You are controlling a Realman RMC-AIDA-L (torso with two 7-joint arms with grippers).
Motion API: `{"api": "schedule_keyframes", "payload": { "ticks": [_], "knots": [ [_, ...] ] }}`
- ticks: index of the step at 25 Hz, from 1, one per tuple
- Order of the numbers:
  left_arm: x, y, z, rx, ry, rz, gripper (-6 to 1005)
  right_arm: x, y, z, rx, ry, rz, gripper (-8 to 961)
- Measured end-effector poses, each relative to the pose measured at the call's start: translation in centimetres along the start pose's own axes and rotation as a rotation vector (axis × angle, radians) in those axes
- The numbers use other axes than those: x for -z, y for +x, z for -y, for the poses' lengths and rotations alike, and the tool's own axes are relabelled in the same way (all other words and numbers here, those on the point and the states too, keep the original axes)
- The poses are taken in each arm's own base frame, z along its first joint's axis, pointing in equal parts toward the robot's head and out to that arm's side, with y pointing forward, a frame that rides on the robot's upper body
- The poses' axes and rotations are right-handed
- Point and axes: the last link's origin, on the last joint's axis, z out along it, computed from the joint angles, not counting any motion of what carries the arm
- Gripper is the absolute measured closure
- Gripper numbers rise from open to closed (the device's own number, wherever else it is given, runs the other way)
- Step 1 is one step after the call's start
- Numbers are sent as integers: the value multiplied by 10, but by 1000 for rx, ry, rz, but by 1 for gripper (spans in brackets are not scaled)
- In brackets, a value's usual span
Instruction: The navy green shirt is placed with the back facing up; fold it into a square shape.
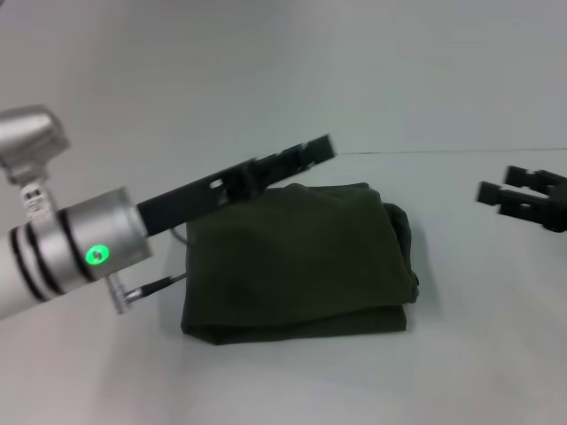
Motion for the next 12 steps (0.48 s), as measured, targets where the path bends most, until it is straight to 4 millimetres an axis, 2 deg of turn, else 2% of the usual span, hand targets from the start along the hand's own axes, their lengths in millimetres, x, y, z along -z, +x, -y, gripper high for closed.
{"api": "schedule_keyframes", "payload": {
  "ticks": [1,6,12],
  "knots": [
    [7,-1,-1,-48,-2,4,148,-9,-2,-4,19,-26,-11,57],
    [38,-4,-5,-237,-17,-21,126,-60,-7,-23,133,-105,-125,58],
    [69,4,4,-260,77,-124,99,-107,-1,-35,262,-78,-254,57]
  ]
}}
